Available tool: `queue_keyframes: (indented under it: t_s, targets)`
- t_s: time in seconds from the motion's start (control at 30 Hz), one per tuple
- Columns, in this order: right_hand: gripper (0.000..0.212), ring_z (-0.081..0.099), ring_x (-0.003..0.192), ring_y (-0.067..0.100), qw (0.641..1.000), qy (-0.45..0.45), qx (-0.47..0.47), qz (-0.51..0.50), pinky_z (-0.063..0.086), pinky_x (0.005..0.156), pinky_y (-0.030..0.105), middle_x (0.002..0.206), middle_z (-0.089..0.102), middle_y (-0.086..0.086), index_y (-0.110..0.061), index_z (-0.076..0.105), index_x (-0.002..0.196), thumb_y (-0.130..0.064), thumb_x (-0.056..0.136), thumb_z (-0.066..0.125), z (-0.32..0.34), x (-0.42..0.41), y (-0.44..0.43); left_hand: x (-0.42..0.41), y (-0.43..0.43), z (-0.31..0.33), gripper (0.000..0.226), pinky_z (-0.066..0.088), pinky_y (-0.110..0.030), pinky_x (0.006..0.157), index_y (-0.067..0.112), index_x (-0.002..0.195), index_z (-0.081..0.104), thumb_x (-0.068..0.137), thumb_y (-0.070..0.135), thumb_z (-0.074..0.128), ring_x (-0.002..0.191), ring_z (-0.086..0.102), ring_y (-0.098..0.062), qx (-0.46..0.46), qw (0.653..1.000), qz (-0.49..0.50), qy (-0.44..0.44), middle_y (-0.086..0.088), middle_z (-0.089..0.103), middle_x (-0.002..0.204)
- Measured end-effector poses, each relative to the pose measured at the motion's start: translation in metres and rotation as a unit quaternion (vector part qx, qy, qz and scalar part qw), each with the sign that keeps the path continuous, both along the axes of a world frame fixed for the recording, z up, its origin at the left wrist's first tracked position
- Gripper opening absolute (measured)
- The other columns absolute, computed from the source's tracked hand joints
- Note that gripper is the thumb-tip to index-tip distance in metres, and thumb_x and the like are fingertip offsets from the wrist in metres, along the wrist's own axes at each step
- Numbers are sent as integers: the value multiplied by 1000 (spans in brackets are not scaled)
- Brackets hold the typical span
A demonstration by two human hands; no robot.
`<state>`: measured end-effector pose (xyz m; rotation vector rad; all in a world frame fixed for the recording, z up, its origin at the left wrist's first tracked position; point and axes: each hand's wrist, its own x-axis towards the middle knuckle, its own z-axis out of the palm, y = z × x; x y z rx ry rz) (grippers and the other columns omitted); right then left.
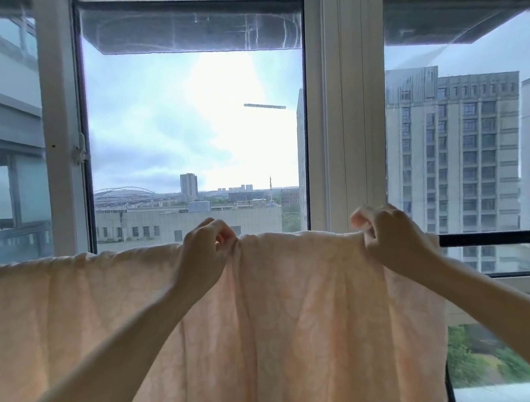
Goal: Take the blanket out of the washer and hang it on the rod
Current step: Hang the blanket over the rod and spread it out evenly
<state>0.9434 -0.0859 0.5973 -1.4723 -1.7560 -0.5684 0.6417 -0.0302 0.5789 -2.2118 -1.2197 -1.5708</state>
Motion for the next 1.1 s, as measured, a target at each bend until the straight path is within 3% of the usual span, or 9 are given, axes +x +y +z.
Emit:
queue_keyframes:
  t_s: [0.1, 0.2, 0.27, 0.37, 0.53, 0.6, 0.93, 1.03, 1.1]
  targets:
    - [18, 57, 85, 7, 997, -12, -1, 74, 54, 79, 27, 97, 64, 0, -18, 65, 105, -14, 92, 53, -1, -34, 0, 1, -1, -1, 8, 40, -7, 64, 16, 82, 68, 87, 10, 67, 74, 56, 2, 7, 1000, -7, -3, 11, 61, 80]
    - [25, 57, 91, 6, 989, -63, -5, 137, 53, 83, 26, 107, 67, -3, -19, 61, 116, -31, 96, 53, -6, -75, 12, 3, -1, -3, 8, 41, -7, 64, 17, 82, 67, 87, 11, 67, 74, 57, 3, 11, 1000, -14, -1, 12, 60, 80]
    - [25, 60, 91, 8, 983, -88, 6, 159, 54, 81, 29, 106, 67, -4, -20, 62, 114, -34, 97, 50, -9, -93, 21, 4, -2, -4, 7, 40, -7, 63, 18, 82, 67, 87, 13, 67, 73, 57, 3, 14, 1000, -10, -4, 14, 59, 80]
    - [15, 62, 77, 8, 983, -50, 19, 176, 56, 73, 30, 89, 68, -3, -14, 65, 99, -23, 97, 53, -10, -100, 30, 1, -1, -7, 8, 40, -7, 64, 18, 83, 66, 89, 14, 65, 73, 56, 4, 18, 1000, -6, 4, 17, 56, 79]
    - [12, 56, 73, 9, 992, -15, 40, 121, 50, 71, 20, 83, 64, 0, -12, 62, 90, -5, 94, 54, -8, -69, 38, -7, 0, -8, 13, 40, -5, 65, 16, 81, 61, 90, 6, 62, 73, 52, 3, 22, 1000, 3, 5, 15, 53, 78]
    - [15, 56, 73, 11, 995, -13, 42, 91, 50, 73, 23, 84, 64, 3, -11, 62, 91, -1, 93, 52, -7, -51, 36, -9, -1, -8, 15, 38, -2, 68, 16, 80, 59, 89, 4, 62, 71, 51, 3, 27, 1000, 6, -4, 14, 52, 78]
    - [8, 57, 75, 9, 999, -39, 20, 10, 33, 60, 9, 86, 65, 1, -17, 63, 93, -15, 93, 55, -5, -18, 10, -2, -1, -4, 9, 44, -5, 67, 12, 82, 65, 88, 6, 65, 73, 54, 2, 23, 1000, -10, 0, 11, 57, 79]
    - [19, 60, 92, 8, 996, -54, 22, 67, 44, 77, 12, 103, 70, 0, -17, 66, 107, -15, 91, 57, -5, -45, 6, 1, -2, -4, 2, 52, -15, 71, 17, 87, 68, 89, 16, 67, 77, 58, 3, 17, 999, -20, 33, 17, 58, 84]
    - [31, 57, 105, 8, 991, -72, 9, 111, 45, 88, 18, 117, 66, -2, -18, 61, 121, -15, 91, 56, -6, -67, 6, 2, -3, -5, 4, 48, -13, 68, 21, 91, 69, 88, 23, 68, 80, 60, 1, 13, 999, -23, 41, 18, 59, 89]
